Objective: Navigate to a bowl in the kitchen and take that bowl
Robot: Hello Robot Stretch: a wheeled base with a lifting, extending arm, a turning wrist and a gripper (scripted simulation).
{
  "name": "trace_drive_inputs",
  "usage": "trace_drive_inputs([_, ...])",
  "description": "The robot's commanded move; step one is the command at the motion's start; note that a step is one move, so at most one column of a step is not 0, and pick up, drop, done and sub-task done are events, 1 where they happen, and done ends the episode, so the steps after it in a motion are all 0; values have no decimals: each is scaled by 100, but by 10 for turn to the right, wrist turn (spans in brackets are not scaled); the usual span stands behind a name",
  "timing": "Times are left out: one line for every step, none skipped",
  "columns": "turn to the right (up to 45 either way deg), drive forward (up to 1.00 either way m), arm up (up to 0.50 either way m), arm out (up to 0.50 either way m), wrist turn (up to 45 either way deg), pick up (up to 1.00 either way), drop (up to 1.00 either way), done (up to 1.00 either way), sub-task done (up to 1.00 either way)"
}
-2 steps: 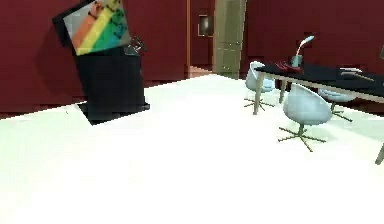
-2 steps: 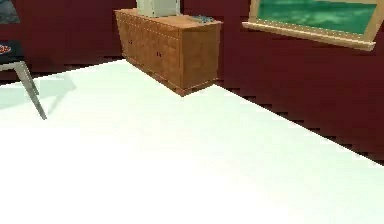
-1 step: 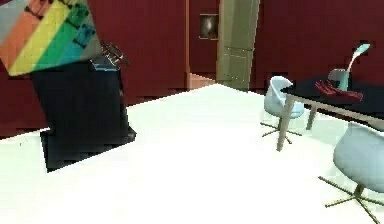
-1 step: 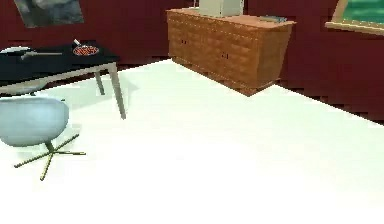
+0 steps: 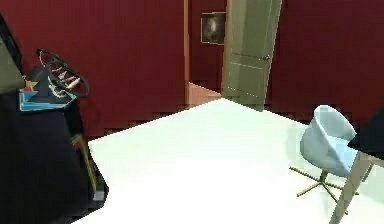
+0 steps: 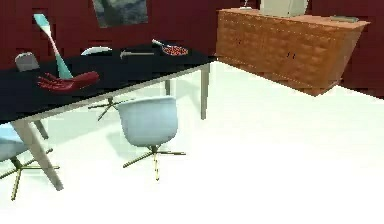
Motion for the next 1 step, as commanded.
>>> trace_drive_inputs([0,100,0,0,0,0,0,0,0])
